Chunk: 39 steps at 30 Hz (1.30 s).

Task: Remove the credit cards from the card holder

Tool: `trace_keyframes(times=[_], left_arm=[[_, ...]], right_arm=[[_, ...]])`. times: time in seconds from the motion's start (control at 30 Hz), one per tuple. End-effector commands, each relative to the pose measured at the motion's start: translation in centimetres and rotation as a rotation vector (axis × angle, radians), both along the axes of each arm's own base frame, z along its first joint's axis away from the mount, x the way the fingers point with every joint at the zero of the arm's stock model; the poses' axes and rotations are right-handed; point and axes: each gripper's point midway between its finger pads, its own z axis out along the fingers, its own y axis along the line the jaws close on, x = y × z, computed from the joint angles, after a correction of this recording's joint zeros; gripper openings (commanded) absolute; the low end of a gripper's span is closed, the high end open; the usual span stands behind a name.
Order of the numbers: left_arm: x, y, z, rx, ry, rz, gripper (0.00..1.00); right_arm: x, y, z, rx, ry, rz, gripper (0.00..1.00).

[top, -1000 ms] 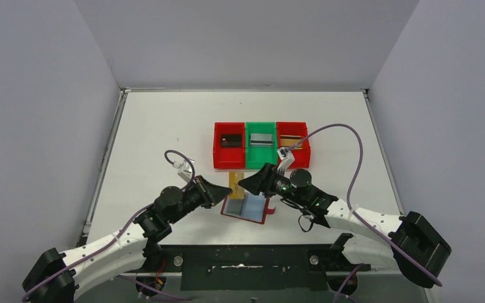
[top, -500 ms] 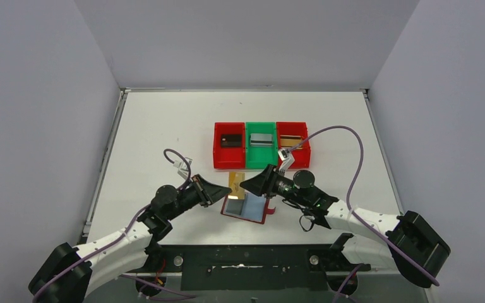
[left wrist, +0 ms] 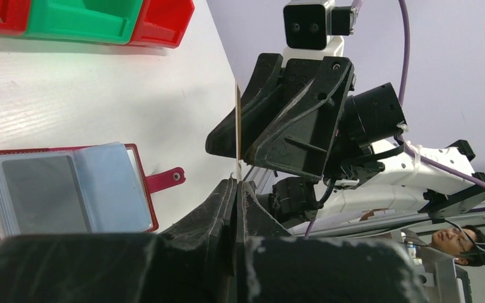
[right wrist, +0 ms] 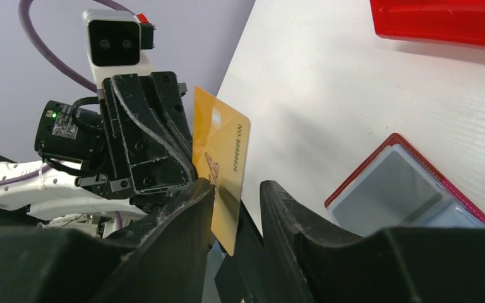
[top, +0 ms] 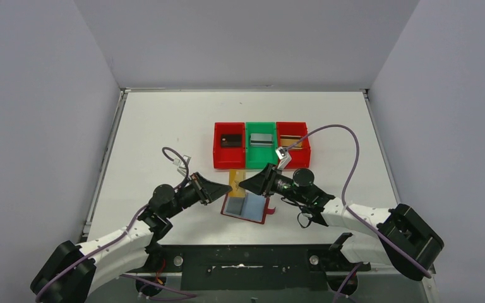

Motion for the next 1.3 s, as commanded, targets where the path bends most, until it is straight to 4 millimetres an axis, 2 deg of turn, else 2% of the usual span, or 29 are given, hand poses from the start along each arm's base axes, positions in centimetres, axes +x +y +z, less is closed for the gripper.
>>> trace_keyframes(times=[0.0, 0.23, 0.4, 0.57, 0.6, 0.63, 0.7, 0.73, 0.8, 0.87, 0.93, 1.03, 1.17, 1.27], left_arm=[[-0.1, -0.2, 2.4, -0.078, -0.078, -0.03, 0.0], [-0.2, -0.1, 1.9, -0.086, -0.063, -0.036, 0.0], [-0.3, -0.1, 2.1, -0.092, -0.067, -0.048, 0.0], [-0.6, -0.1, 1.9, -0.099, -0.061, -0.059, 0.0], [-0.6, 0.0, 1.9, -0.1, -0.058, -0.057, 0.04], [-0.5, 0.1, 1.8, -0.1, -0.054, -0.052, 0.16], [-0.3, 0.3, 1.4, -0.088, -0.041, -0.038, 0.45], [-0.1, 0.4, 1.1, -0.077, -0.031, -0.029, 0.54], [0.1, 0.6, 0.3, -0.046, -0.013, -0.008, 0.7], [0.4, 0.9, -0.5, -0.003, 0.002, 0.018, 0.8], [0.8, 1.4, -1.3, 0.048, 0.023, 0.05, 0.83], [1.2, 2.2, -2.7, 0.134, 0.056, 0.097, 0.85], [1.6, 3.1, -3.8, 0.245, 0.08, 0.135, 0.85], [1.6, 3.9, -4.6, 0.334, 0.098, 0.152, 0.86]], right_arm=[[-0.1, 0.2, 3.5, 0.098, -0.107, 0.028, 0.32], [-1.1, -0.3, 5.4, 0.161, -0.156, 0.065, 0.13], [-1.1, -0.5, 5.2, 0.155, -0.152, 0.058, 0.0], [-1.3, -0.5, 5.3, 0.163, -0.158, 0.07, 0.0], [-1.4, -0.5, 5.3, 0.165, -0.159, 0.073, 0.0], [-1.4, -0.5, 5.2, 0.161, -0.16, 0.072, 0.0], [-1.0, -0.9, 4.9, 0.139, -0.161, 0.045, 0.0], [-0.6, -1.2, 4.5, 0.114, -0.157, 0.022, 0.0], [0.2, -1.8, 4.0, 0.053, -0.16, -0.026, 0.0], [1.2, -2.6, 3.6, -0.019, -0.177, -0.082, 0.0], [2.7, -3.9, 2.8, -0.137, -0.194, -0.168, 0.0], [5.1, -7.0, 2.7, -0.365, -0.257, -0.307, 0.0], [7.7, -12.0, 4.2, -0.672, -0.413, -0.465, 0.0], [9.0, -14.4, 5.1, -0.876, -0.57, -0.485, 0.0]])
